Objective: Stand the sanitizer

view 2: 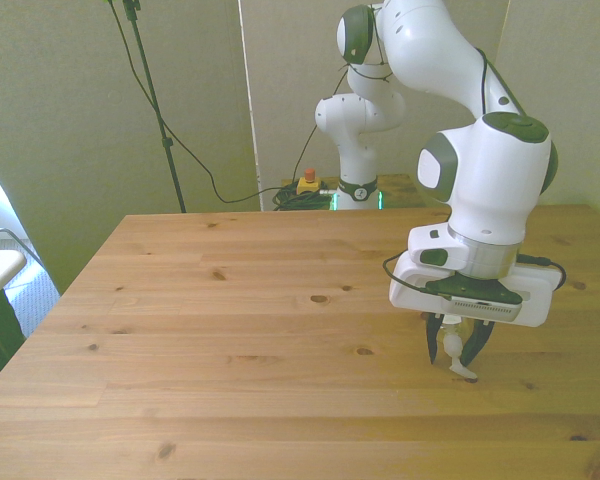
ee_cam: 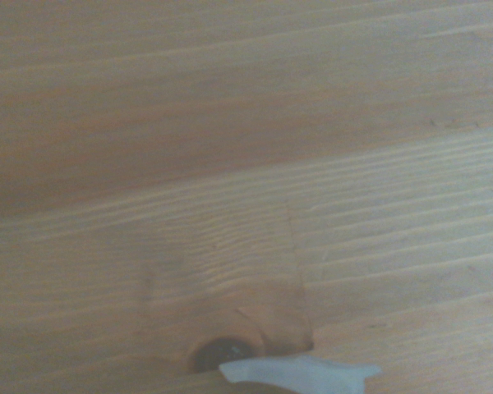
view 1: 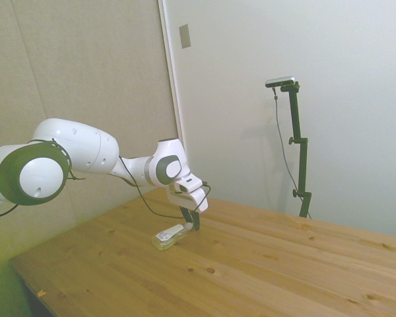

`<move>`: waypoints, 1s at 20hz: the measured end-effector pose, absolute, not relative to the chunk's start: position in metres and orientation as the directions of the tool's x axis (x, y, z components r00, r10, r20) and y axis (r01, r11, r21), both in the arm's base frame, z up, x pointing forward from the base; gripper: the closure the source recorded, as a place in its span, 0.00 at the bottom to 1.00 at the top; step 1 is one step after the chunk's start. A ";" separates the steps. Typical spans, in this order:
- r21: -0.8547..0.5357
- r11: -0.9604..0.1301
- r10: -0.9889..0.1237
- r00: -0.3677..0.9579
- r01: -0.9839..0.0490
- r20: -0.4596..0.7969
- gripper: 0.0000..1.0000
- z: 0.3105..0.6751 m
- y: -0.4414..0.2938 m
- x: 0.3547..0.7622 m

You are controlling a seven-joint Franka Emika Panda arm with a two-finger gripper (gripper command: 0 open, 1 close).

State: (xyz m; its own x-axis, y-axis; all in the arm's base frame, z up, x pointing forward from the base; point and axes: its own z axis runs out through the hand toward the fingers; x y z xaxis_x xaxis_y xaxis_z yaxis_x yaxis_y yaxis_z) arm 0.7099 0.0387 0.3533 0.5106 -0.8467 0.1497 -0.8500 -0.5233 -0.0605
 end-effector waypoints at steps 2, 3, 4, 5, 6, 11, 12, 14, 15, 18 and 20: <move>-0.059 -0.521 -0.848 0.509 -0.852 0.148 1.00 0.353 0.037 0.708; -0.058 -0.520 -0.849 0.508 -0.852 0.147 1.00 0.353 0.036 0.707; -0.057 -0.519 -0.850 0.507 -0.853 0.147 1.00 0.354 0.035 0.707; -0.058 -0.518 -0.850 0.506 -0.853 0.147 1.00 0.354 0.034 0.707; -0.057 -0.519 -0.849 0.507 -0.853 0.147 1.00 0.354 0.034 0.706; -0.057 -0.522 -0.849 0.511 -0.851 0.136 1.00 0.358 0.031 0.697; -0.068 -0.519 -0.850 0.507 -0.852 0.142 1.00 0.364 0.028 0.694; -0.105 -0.511 -0.854 0.490 -0.853 0.172 1.00 0.384 0.020 0.688; -0.126 -0.501 -0.858 0.473 -0.856 0.200 1.00 0.397 0.014 0.684; -0.192 -0.457 -0.868 0.388 -0.869 0.310 1.00 0.429 0.000 0.669; -0.236 -0.428 -0.866 0.321 -0.872 0.382 1.00 0.439 -0.001 0.659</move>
State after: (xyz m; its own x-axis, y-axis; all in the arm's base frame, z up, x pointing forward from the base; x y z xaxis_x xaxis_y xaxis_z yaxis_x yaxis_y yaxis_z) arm 0.6593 -0.0007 0.4387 0.3213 -0.8665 0.3820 -0.8725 -0.4277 -0.2363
